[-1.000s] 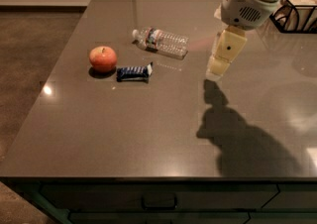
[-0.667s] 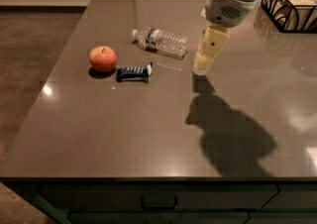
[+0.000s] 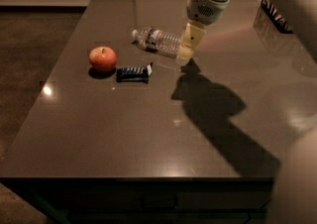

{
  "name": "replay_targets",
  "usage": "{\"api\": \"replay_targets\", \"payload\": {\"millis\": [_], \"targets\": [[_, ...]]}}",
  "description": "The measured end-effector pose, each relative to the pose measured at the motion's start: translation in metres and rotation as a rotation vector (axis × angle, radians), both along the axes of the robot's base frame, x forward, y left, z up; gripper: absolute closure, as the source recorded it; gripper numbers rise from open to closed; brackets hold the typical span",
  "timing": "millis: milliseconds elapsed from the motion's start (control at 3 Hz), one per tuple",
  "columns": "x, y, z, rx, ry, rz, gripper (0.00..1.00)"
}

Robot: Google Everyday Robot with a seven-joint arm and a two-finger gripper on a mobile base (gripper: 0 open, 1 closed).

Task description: Pick water bottle

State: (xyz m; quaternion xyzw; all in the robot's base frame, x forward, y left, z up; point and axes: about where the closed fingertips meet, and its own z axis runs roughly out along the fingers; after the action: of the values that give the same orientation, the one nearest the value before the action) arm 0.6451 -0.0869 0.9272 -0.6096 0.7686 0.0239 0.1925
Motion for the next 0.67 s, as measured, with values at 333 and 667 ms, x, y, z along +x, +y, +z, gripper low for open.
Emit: {"api": "replay_targets", "payload": {"millis": [333, 667], "targets": [[0.040, 0.010, -0.018, -0.006, 0.039, -0.037, 0.00], [0.069, 0.021, -0.033, -0.015, 0.062, -0.054, 0.00]]}}
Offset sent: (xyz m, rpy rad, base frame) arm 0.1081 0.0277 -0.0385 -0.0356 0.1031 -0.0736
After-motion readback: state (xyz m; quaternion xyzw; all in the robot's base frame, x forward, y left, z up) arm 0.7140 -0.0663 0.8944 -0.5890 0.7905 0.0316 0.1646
